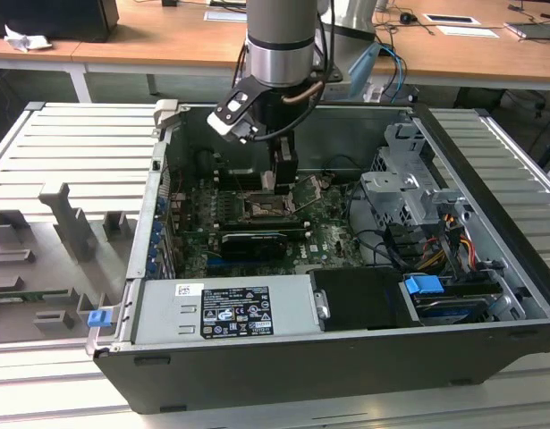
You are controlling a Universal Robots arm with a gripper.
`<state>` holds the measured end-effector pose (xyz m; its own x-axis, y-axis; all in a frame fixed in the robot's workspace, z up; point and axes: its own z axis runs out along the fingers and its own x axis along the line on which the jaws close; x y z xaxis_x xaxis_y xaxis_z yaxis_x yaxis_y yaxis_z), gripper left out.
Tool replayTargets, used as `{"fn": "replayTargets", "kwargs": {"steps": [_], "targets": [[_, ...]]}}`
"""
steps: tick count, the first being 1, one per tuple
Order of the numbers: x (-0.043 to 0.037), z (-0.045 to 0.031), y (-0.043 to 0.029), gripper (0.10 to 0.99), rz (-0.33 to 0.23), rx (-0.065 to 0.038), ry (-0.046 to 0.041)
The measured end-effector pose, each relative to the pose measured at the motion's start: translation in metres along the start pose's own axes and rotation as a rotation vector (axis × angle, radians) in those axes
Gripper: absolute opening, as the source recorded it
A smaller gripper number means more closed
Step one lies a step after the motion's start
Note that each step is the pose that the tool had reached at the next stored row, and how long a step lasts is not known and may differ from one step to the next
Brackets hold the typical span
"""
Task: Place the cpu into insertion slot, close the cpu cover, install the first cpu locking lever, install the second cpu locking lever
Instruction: 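Place the cpu into insertion slot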
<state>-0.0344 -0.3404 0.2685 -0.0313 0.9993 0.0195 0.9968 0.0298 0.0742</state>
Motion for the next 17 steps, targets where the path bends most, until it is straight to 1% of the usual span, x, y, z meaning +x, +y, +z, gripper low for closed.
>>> {"fn": "replayTargets", "kwargs": {"steps": [2,3,6,10,12,14,17], "targets": [[0.0004,0.0039,-0.0038,0.541,0.0,0.0,0.0],[0.0021,0.0071,-0.0052,0.541,0.001,0.0,-0.0001],[0.0049,0.0162,-0.007,0.541,0.012,0.0,-0.0008],[0.0064,0.0233,-0.0102,0.541,0.012,0.0,-0.0008],[0.0089,0.0308,-0.0127,0.541,0.012,0.0,-0.0009],[0.0102,0.0383,-0.0136,0.541,0.012,0.0,-0.0008],[0.0109,0.0453,-0.0143,0.541,0.012,0.001,-0.0009]]}}
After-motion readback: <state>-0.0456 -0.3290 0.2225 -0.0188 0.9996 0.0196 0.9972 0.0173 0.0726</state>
